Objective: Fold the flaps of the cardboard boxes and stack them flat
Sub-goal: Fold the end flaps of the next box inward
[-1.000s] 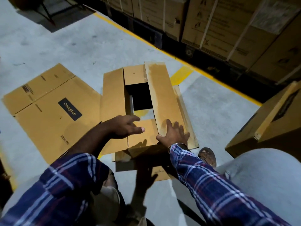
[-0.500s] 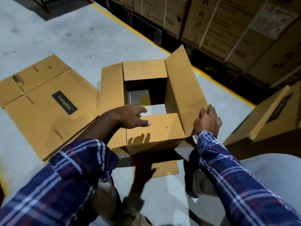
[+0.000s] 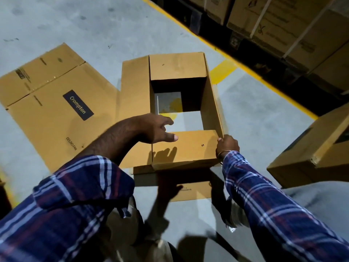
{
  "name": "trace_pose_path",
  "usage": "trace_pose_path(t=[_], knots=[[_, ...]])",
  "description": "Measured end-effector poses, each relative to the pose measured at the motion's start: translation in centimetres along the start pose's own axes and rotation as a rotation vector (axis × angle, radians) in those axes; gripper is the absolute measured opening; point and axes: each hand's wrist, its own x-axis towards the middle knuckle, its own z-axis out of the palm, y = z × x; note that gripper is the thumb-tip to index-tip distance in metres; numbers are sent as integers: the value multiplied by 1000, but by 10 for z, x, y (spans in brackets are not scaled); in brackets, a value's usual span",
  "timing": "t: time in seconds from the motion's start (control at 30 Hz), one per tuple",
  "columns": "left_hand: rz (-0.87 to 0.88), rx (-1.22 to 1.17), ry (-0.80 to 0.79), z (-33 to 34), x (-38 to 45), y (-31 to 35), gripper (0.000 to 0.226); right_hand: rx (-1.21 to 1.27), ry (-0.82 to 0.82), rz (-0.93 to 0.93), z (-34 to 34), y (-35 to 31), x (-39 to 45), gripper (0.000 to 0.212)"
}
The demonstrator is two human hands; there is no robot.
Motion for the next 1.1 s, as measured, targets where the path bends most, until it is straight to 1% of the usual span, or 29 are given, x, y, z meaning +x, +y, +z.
trace_pose_path(t=[0.13,0.27,0.33,0.37,0.4,0.47,0.5,0.57,0.6,0.63,0.7,0.73,0.77,0.87,0.9,0.93,1.0,1.03,1.1], knots=[[-2,0,-5,-1,6,-3,76,34,49,19,6,1,4,28],[8,3,-5,-4,8,0,75,73,58,63,2,1,4,28],[10,9,-3,-5,8,2,75,47,81,58,0,-4,-1,27],[8,11,-1,-6,8,1,74,14,123,6,-2,-8,-5,26],[5,13,2,-6,7,1,74,-13,184,-92,-4,-12,-8,28],[1,24,6,-7,6,-1,74,-16,266,-358,-5,-23,-13,38],[-3,28,8,-7,4,-3,74,5,244,-457,-4,-33,-15,40],[-10,21,14,-8,2,-4,75,-9,79,-569,2,-53,-19,37],[-16,17,21,-9,1,-4,74,-92,-18,-612,7,-61,-21,39],[-22,17,28,-10,0,-5,74,-230,-99,-652,12,-66,-23,45],[-33,24,35,-10,-3,-9,75,-463,-192,-677,17,-71,-25,58],[-37,24,34,-9,-4,-11,76,-497,-192,-679,14,-72,-27,59],[-40,24,33,-9,-6,-13,77,-477,-164,-684,8,-74,-28,55],[-43,35,47,-13,-12,-16,74,-364,6,-722,-28,-90,-43,46],[-41,36,65,-15,-15,-16,71,-336,23,-714,-42,-97,-49,47],[-40,33,91,-17,-17,-17,69,-322,10,-697,-57,-103,-56,46],[-41,18,151,-20,-20,-20,65,-346,-72,-686,-80,-113,-70,42],[-37,11,173,-21,-21,-21,64,-375,-140,-699,-89,-116,-77,39],[-26,13,191,-20,-25,-20,64,-463,-332,-724,-100,-115,-96,36]])
